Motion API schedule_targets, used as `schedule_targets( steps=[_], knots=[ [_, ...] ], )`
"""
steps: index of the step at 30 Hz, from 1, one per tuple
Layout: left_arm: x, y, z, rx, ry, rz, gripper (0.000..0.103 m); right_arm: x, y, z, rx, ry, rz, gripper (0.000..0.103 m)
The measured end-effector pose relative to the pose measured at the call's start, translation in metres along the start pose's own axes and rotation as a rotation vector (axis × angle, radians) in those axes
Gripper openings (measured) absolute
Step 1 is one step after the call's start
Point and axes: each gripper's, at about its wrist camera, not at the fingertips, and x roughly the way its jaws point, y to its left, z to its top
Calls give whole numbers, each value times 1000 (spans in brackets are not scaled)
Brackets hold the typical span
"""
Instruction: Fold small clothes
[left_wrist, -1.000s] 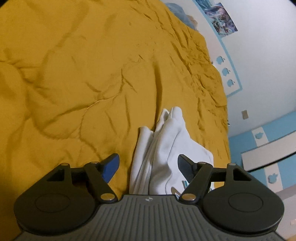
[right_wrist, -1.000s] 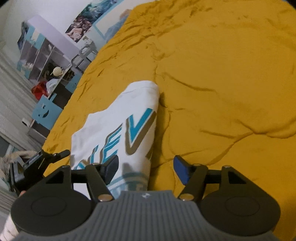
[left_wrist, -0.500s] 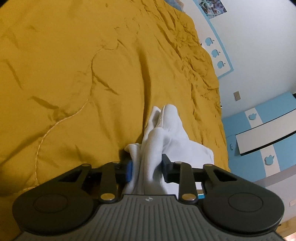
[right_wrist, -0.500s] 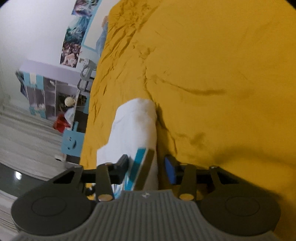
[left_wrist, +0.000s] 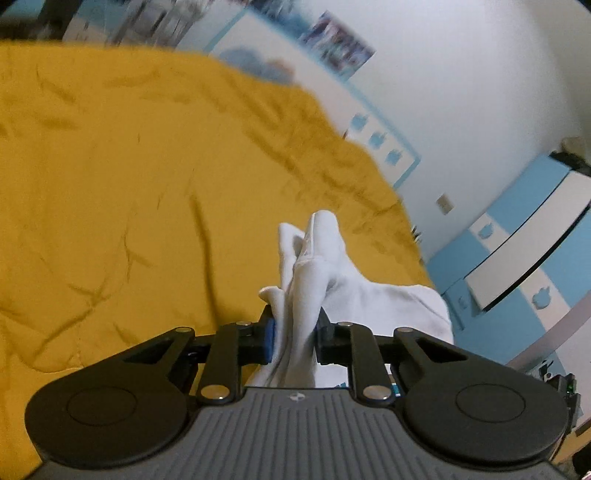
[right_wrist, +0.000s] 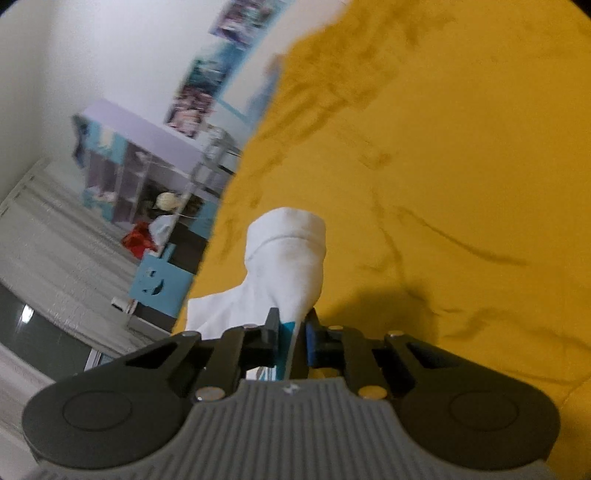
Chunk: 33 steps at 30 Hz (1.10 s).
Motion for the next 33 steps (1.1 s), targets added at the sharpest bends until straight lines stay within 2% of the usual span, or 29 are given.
schedule_targets(
  steps=[8, 12, 16, 21, 25, 28, 29, 33],
  knots=[
    [-101, -69, -21, 78, -178, -54, 21, -107, 93, -26, -184, -130, 81, 7],
    [-136, -106, -35, 108, -201, -90, 21, -167, 124, -46, -259, -200, 93, 7],
    [-153, -145, -46, 141, -206, -142, 21, -229, 138, -59, -289, -266, 108, 6],
    [-161, -172, -64, 183, -122, -181, 21, -302, 139, -77, -309, -301, 76, 6],
    [-153, -171, -86, 191, -57, -197, 21, -333, 121, -86, -279, -264, 18, 6],
    [-127, -162, -96, 218, 14, -146, 21, -334, 101, -88, -257, -239, -29, 7],
    [-117, -156, -99, 199, 44, -131, 21, -328, 92, -87, -246, -224, -46, 7],
    [-70, -121, -97, 156, 140, -94, 21, -287, 53, -85, -196, -139, -115, 6]
  ],
)
